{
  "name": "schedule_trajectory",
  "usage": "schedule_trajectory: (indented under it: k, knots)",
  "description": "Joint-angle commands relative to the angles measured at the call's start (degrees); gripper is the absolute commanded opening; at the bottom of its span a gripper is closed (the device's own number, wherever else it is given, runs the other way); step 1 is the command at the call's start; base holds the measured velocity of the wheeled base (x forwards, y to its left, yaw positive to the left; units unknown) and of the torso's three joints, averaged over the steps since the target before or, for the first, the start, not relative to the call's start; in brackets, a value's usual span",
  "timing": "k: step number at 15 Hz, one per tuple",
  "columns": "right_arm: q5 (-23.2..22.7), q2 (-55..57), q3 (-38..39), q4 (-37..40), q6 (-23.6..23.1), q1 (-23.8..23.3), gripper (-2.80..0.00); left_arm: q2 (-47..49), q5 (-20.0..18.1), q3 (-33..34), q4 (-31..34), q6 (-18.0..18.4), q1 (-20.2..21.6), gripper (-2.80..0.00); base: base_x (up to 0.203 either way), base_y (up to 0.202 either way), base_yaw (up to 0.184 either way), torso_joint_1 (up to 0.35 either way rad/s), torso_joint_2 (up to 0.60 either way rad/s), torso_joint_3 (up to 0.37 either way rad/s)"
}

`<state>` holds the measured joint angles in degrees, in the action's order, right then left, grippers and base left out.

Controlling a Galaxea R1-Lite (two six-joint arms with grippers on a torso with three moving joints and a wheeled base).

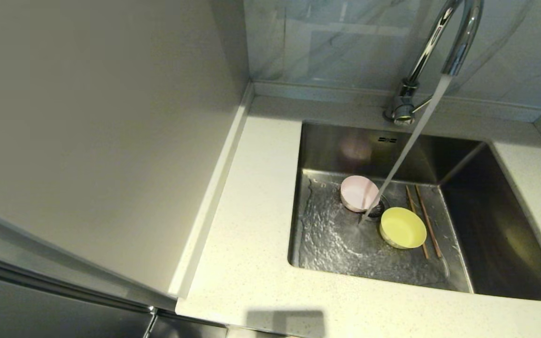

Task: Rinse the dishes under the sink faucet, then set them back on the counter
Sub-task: Wait for the water to rinse the bowl

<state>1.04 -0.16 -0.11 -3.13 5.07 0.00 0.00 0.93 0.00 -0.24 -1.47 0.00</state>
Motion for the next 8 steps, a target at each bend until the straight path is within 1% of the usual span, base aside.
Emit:
schedule_trajectory:
  k: [1, 8]
  knots:
    - [0.02, 0.16, 0.02, -0.03, 0.03, 0.00, -2.80, -0.18, 0.04, 0.00, -0.02, -0.02, 0.00, -2.80, 0.000, 0.000, 0.000, 0.000, 0.00, 0.000]
    - [0.02, 0.16, 0.02, -0.03, 0.03, 0.00, -2.80, -0.18, 0.04, 0.00, -0.02, -0.02, 0.00, -2.80, 0.000, 0.000, 0.000, 0.000, 0.00, 0.000]
